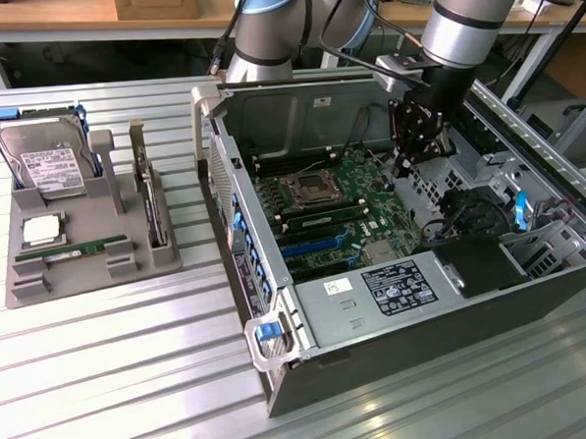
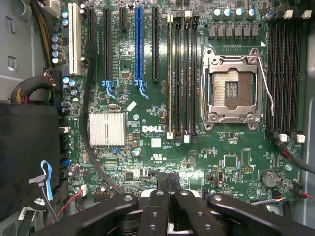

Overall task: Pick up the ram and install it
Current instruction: 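Press down the ram until it locks into place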

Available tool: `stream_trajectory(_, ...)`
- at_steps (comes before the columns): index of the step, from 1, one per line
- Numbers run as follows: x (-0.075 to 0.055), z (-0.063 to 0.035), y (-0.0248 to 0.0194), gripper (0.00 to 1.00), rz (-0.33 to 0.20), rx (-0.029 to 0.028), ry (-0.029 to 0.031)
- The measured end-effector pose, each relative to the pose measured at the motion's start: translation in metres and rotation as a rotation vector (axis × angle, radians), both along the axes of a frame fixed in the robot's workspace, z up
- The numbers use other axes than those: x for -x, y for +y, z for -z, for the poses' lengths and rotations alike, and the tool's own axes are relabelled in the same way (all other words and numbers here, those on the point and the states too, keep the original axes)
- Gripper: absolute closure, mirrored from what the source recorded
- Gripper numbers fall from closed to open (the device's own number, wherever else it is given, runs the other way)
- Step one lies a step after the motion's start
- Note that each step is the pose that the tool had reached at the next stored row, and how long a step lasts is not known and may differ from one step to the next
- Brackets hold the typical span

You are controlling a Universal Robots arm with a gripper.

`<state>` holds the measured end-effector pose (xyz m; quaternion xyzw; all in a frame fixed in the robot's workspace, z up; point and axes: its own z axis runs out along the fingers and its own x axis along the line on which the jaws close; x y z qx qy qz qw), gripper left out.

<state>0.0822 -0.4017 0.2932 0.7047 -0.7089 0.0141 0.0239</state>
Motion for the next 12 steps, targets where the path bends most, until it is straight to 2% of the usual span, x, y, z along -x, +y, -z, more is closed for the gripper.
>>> stream_trajectory(3,0.0,0.0,0.0,0.89,0.005,0.0,0.0)
stream_trajectory(5,0.0,0.0,0.0,0.89,0.038,0.0003,0.0)
stream_trajectory(6,0.0,0.0001,0.0,0.89,0.079,0.0006,0.0)
stream_trajectory(7,0.0,0.0002,0.0,0.89,0.154,0.0012,0.0)
stream_trajectory(10,0.0,0.0006,0.0,0.89,0.233,0.0017,0.0)
stream_trajectory(12,0.0,0.001,0.0,0.89,0.307,0.0018,0.0001)
